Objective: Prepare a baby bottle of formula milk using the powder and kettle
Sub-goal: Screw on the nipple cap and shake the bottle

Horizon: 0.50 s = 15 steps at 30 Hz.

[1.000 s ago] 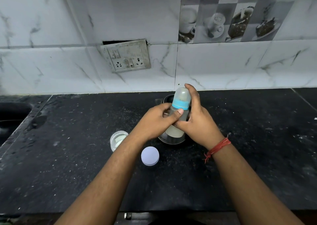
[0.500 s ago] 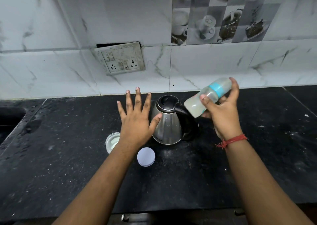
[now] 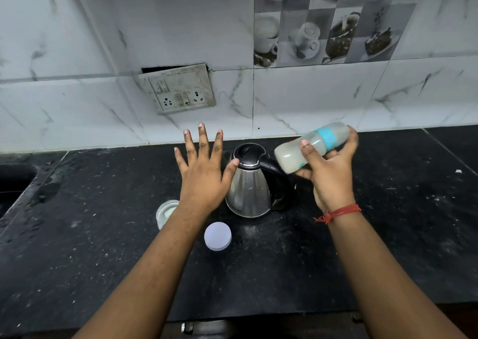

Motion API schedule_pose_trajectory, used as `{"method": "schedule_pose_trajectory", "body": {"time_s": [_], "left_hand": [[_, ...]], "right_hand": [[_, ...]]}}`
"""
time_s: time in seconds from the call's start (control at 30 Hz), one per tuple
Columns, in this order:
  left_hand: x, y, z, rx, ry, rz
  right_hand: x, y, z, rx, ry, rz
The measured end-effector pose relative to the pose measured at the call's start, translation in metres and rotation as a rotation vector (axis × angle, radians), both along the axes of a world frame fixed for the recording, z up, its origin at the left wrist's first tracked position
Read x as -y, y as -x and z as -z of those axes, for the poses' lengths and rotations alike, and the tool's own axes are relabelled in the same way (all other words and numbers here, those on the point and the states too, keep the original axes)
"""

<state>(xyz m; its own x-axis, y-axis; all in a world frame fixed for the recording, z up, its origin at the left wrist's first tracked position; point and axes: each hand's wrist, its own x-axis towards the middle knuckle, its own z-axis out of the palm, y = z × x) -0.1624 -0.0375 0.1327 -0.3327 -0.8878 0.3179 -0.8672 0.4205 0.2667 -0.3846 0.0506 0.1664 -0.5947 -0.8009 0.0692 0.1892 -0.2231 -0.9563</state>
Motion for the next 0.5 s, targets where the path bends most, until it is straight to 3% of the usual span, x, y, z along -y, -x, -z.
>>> {"method": "schedule_pose_trajectory", "body": {"time_s": [0.13, 0.37, 0.5], "left_hand": [[0.001, 0.001, 0.0, -0.002, -0.008, -0.003], [0.001, 0.001, -0.004, -0.011, -0.057, -0.013], [0.001, 0.006, -0.004, 0.006, -0.059, -0.01]], "right_hand": [[-0.006, -0.01, 0.004, -0.12, -0.087, -0.286], [0.001, 0.005, -0.008, 0.061, 0.067, 0.12], [0.001, -0.011, 0.0, -0.11, -0.081, -0.182]]}}
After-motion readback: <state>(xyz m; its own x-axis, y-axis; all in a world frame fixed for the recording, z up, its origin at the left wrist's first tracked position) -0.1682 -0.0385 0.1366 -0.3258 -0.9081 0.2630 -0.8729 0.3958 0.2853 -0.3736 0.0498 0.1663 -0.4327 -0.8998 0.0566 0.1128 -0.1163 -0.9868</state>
